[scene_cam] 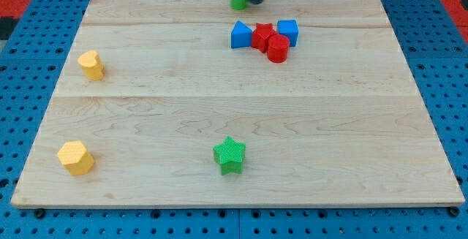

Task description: Push the green circle towards the top left

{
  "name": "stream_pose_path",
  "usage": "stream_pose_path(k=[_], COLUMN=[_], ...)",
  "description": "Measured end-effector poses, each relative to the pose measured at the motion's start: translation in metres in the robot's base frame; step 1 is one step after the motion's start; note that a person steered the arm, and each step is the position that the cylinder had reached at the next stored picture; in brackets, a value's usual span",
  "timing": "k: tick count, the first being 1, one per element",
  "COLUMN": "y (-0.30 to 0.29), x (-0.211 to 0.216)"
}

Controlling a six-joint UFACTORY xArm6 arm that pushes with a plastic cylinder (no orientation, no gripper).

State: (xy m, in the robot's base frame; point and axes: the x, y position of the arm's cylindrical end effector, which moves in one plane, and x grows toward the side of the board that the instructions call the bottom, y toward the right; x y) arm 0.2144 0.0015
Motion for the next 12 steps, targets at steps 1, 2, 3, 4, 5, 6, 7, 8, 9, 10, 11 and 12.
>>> stream_pose_path(k=[1, 2, 3, 4, 5, 6, 7, 8, 9, 10, 11, 12], y=[-0.081, -0.142, -0.202, -0.212, -0.179, -0.114, -0.052, -0.007, 0.018, 0.006, -0.07, -0.157], x=[0.032, 0.052, 0.028, 0.005, 0.045, 0.066, 0.069, 0.028, -0.021, -0.022, -0.02, -0.015])
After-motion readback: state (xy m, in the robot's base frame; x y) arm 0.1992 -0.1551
